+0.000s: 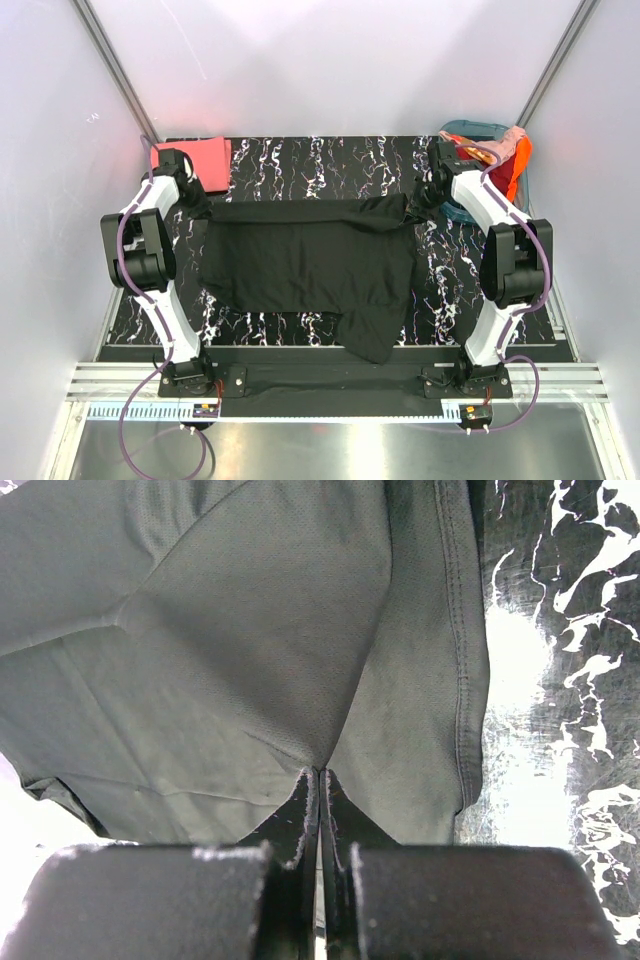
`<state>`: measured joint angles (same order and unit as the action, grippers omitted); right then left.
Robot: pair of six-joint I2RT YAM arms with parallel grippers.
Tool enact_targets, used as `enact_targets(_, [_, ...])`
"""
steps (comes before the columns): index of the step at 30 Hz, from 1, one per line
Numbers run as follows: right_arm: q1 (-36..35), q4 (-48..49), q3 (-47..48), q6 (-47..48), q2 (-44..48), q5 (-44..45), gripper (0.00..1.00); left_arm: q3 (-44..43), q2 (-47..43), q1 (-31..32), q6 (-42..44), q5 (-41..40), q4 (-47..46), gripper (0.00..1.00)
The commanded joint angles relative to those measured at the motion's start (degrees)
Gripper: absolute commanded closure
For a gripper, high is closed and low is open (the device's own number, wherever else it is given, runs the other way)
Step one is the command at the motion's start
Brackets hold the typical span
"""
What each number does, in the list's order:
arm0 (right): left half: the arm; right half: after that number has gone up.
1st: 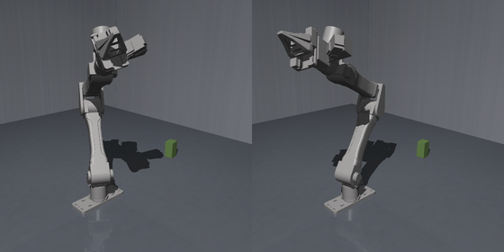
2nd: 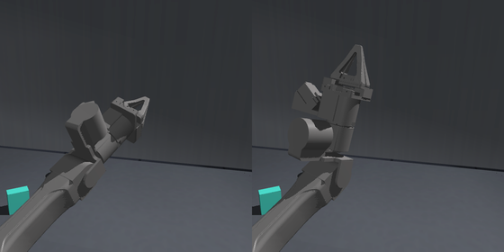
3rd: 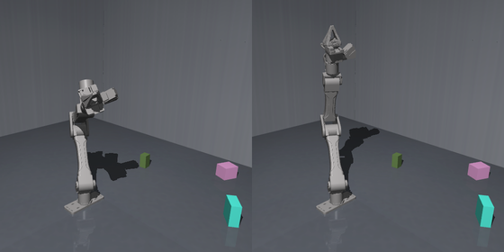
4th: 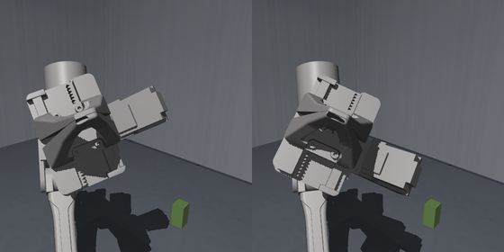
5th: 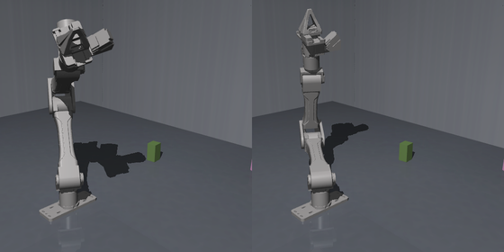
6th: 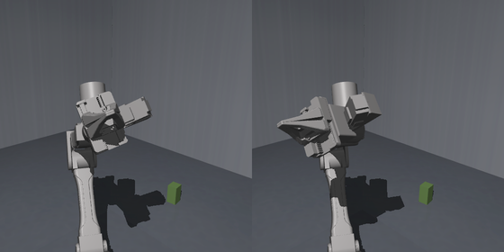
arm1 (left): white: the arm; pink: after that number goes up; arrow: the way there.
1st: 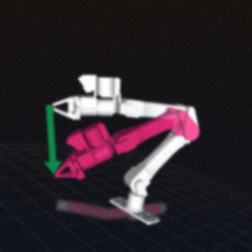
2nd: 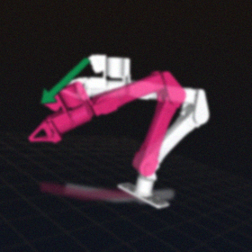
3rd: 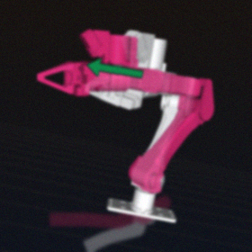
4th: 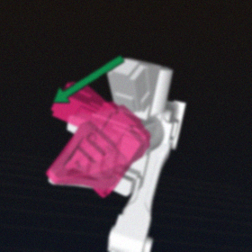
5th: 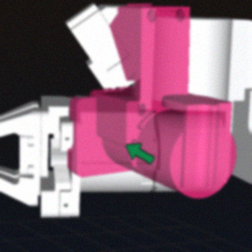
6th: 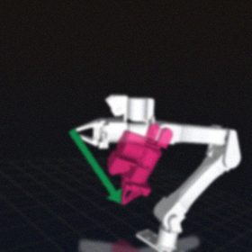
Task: Fold and stack the t-shirts
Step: Fold the tshirt
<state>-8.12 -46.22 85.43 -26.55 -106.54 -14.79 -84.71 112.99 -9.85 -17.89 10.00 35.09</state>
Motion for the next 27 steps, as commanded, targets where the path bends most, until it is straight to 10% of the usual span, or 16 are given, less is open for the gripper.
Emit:
enact_targets(1, [0.4,-0.5,2.3,0.9,3.4,-1.9,1.00,-0.3,-1.1,-0.6,-0.4,-1.4,-0.9,1.00])
enact_targets(27, [0.4,4.6,-7.0,0.6,1.6,-2.3,1.00,0.9,0.8,-0.6,-1.3,-3.0,-0.8,1.00])
